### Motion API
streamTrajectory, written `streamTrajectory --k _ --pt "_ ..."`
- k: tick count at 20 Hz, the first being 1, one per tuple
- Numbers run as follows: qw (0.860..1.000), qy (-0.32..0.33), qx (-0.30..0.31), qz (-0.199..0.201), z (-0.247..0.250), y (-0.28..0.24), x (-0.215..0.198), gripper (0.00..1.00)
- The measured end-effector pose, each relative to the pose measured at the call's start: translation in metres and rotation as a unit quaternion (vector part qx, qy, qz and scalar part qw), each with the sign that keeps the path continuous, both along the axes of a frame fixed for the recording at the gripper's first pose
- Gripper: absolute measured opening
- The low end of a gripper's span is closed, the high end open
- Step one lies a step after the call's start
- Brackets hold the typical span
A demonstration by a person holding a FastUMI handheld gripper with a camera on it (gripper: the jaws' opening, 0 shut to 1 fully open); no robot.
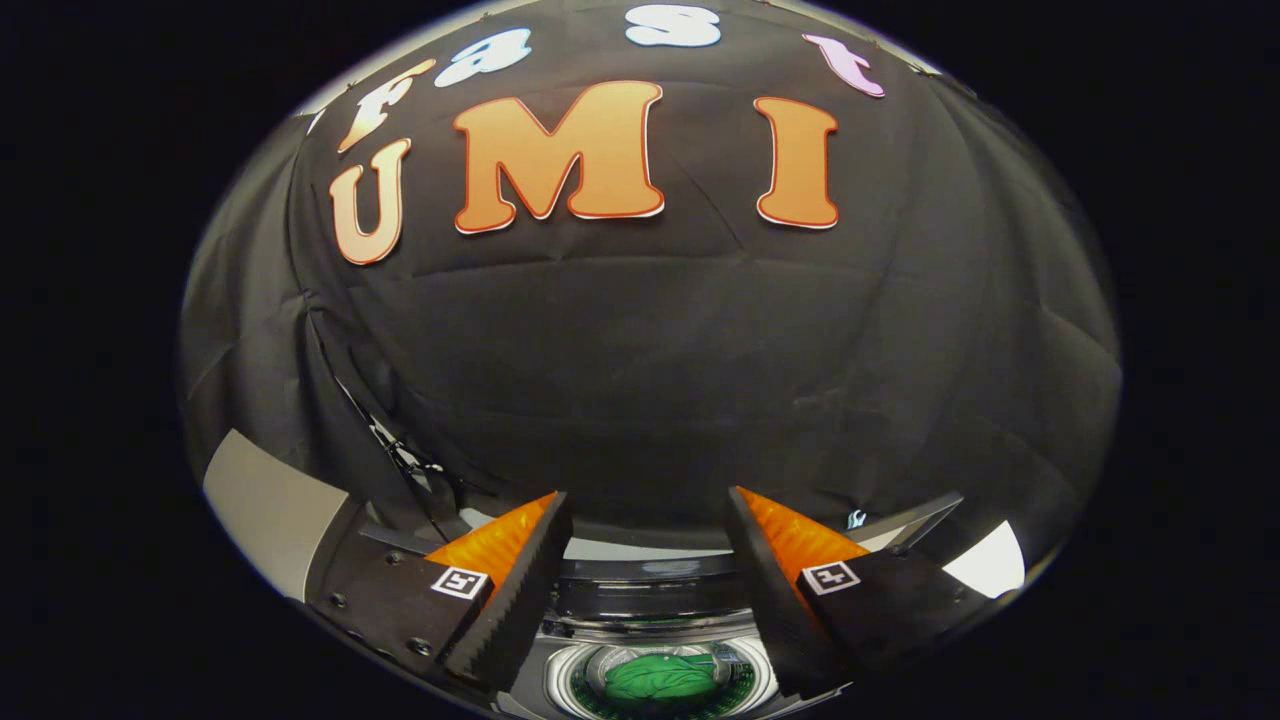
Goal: Put the clothes into the washing machine and then close the washing machine lid.
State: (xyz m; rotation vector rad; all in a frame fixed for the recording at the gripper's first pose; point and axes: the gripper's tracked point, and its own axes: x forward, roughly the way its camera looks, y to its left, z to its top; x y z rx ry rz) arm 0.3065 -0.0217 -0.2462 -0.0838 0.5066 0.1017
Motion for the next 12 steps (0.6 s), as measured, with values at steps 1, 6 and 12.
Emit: streamTrajectory --k 1,6,12 --pt "1.000 -0.002 0.001 -0.001 0.001 -0.001 -0.004 0.98" --pt "1.000 -0.003 -0.003 -0.003 0.001 -0.003 -0.028 0.99" --pt "1.000 0.002 -0.005 -0.003 -0.003 -0.007 -0.063 0.99"
